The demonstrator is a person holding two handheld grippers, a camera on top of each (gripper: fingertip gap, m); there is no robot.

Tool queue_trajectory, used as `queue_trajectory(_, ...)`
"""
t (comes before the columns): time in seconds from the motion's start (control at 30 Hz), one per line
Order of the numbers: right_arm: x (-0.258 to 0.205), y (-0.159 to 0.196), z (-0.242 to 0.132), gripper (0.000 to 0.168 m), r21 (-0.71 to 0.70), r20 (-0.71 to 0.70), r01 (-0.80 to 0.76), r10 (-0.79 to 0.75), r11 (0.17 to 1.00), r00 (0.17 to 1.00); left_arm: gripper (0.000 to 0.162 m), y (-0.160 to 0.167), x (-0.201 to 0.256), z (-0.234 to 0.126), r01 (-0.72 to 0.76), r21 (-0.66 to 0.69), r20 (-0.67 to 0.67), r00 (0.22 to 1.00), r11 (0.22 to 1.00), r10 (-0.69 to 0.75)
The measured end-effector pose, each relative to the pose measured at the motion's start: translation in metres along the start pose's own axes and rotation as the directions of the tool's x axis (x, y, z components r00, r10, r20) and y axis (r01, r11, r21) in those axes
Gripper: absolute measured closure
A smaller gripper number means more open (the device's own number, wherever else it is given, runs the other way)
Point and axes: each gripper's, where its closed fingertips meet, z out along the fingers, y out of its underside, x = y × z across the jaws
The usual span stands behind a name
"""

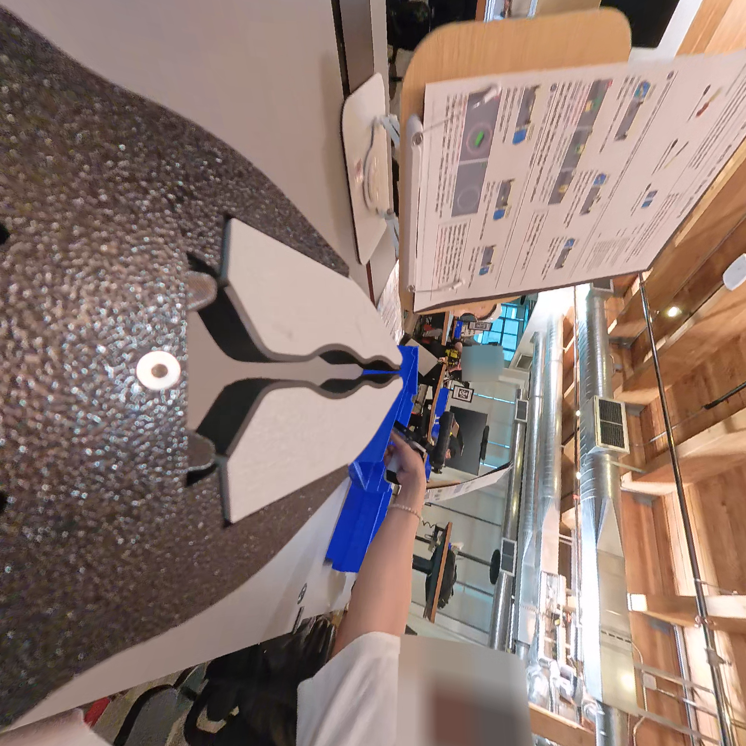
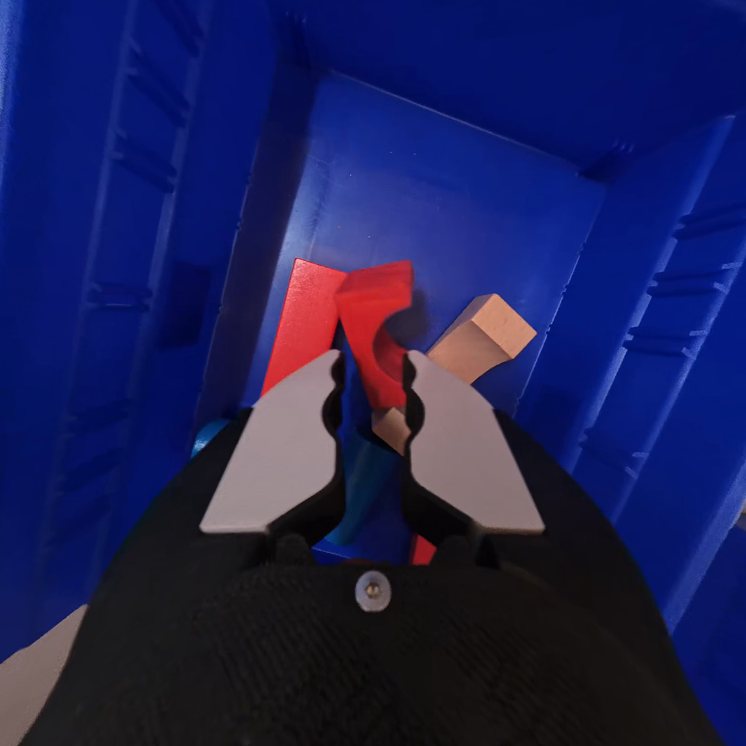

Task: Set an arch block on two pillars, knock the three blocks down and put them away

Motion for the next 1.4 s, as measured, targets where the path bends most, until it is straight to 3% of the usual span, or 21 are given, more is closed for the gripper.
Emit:
queue_trajectory(0.03, -0.002, -0.001, -0.002, 0.129, 0.012, 0.008, -0.001, 0.001, 1.0, 1.0, 0.162, 0.003, 0.003, 0.005, 0.001, -0.007, -0.01, 1.0, 1.0, -0.001)
queue_trajectory(0.23, -0.002, 0.001, -0.028, 0.119, 0.089, 0.041, -0.005, 0.002, 0.996, 0.999, 0.161, 0.021, 0.023, 0.021, 0.004, -0.072, -0.075, 0.997, 0.997, -0.009)
queue_trajectory(0.57, 0.027, 0.045, -0.104, 0.115, 0.247, -0.155, 0.02, 0.02, 0.969, 0.988, 0.152, 0.029, 0.04, 0.046, -0.03, -0.118, -0.08, 0.997, 0.993, 0.02)
queue_trajectory(0.67, 0.033, 0.065, -0.13, 0.116, 0.34, -0.183, -0.002, 0.068, 0.94, 0.981, 0.142, 0.043, 0.047, 0.06, -0.022, -0.201, -0.07, 0.998, 0.979, 0.008)
queue_trajectory(0.77, 0.038, 0.093, -0.15, 0.113, 0.409, -0.205, -0.039, 0.133, 0.912, 0.97, 0.12, 0.059, 0.052, 0.08, -0.042, -0.284, -0.022, 0.999, 0.958, 0.038)
queue_trajectory(0.83, 0.032, 0.114, -0.156, 0.111, 0.451, -0.197, -0.071, 0.177, 0.89, 0.964, 0.098, 0.07, 0.056, 0.1, -0.065, -0.33, 0.002, 0.998, 0.942, 0.07)
queue_trajectory(0.97, -0.005, 0.146, -0.157, 0.11, 0.582, -0.149, -0.101, 0.228, 0.807, 0.962, 0.078, 0.101, 0.088, 0.157, -0.087, -0.485, -0.06, 0.996, 0.87, 0.066)
queue_trajectory(1.1, -0.043, 0.168, -0.155, 0.107, 0.624, -0.156, -0.085, 0.231, 0.777, 0.961, 0.082, 0.122, 0.117, 0.231, -0.136, -0.522, -0.072, 0.991, 0.842, 0.115)
queue_trajectory(1.27, -0.071, 0.18, -0.159, 0.107, 0.642, -0.172, -0.057, 0.216, 0.765, 0.961, 0.08, 0.174, 0.152, 0.314, -0.043, -0.647, -0.014, 0.999, 0.762, 0.044)
queue_trajectory(1.4, -0.077, 0.189, -0.167, 0.107, 0.672, -0.148, -0.085, 0.245, 0.736, 0.958, 0.092, 0.208, 0.141, 0.357, -0.106, -0.673, 0.073, 0.975, 0.732, 0.209)
